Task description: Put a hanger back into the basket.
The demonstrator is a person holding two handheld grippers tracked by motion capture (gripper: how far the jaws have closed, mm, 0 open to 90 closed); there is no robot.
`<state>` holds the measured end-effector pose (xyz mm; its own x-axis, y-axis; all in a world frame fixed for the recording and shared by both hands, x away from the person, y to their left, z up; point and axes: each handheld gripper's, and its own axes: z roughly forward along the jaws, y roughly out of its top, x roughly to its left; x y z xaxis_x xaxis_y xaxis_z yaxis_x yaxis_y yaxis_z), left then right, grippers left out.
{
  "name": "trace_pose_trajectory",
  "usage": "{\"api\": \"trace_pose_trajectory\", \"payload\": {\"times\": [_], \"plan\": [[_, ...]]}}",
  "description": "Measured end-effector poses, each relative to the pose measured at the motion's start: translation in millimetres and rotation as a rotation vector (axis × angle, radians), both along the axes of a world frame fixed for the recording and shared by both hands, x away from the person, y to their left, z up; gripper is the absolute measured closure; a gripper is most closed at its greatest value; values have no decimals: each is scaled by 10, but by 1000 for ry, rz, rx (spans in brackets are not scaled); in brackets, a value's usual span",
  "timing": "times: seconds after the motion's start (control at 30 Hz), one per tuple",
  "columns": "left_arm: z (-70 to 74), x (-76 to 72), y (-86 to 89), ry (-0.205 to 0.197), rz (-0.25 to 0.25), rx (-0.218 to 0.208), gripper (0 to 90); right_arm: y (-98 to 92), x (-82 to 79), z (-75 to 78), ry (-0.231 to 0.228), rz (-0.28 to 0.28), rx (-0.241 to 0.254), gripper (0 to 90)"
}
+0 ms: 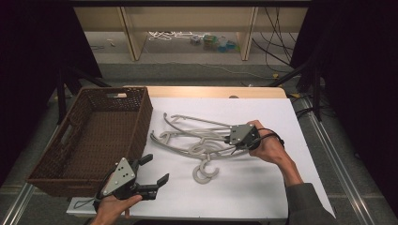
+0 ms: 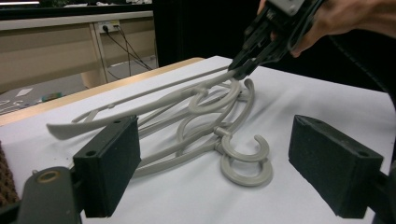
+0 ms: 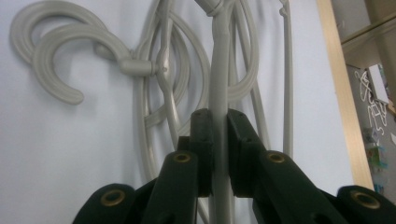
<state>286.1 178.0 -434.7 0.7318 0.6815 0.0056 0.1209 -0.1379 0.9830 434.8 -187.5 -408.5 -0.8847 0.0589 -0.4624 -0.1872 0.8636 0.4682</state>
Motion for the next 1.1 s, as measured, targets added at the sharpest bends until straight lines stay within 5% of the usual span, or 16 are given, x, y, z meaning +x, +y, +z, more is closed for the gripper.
{"api": "trace_pose_trajectory", "payload": {"times": [0.1,0.13,0.23,0.43,0.53,0.77,0.8,0.97,1.0,1.1], "plan": [[9,0,0,-27,3,23,167,-31,-40,54,-6,1,19,827],[2,-9,-24,-39,6,59,167,-56,-92,109,-12,2,25,827],[1,-21,-61,-22,25,71,178,-76,-138,148,-15,12,32,827],[20,-18,-191,-53,5,116,163,-85,-299,190,-20,14,39,827],[37,44,-285,-83,6,206,168,-79,-375,208,-11,28,44,827],[31,162,-381,-107,24,295,206,-106,-513,266,-4,45,49,827],[22,222,-433,-114,35,352,223,-124,-576,289,-7,42,68,827],[19,318,-540,-142,31,388,245,-162,-663,330,-10,57,83,827],[39,361,-595,-186,36,413,242,-173,-709,341,4,60,105,827],[74,400,-639,-211,12,432,297,-183,-753,349,2,63,107,827]]}}
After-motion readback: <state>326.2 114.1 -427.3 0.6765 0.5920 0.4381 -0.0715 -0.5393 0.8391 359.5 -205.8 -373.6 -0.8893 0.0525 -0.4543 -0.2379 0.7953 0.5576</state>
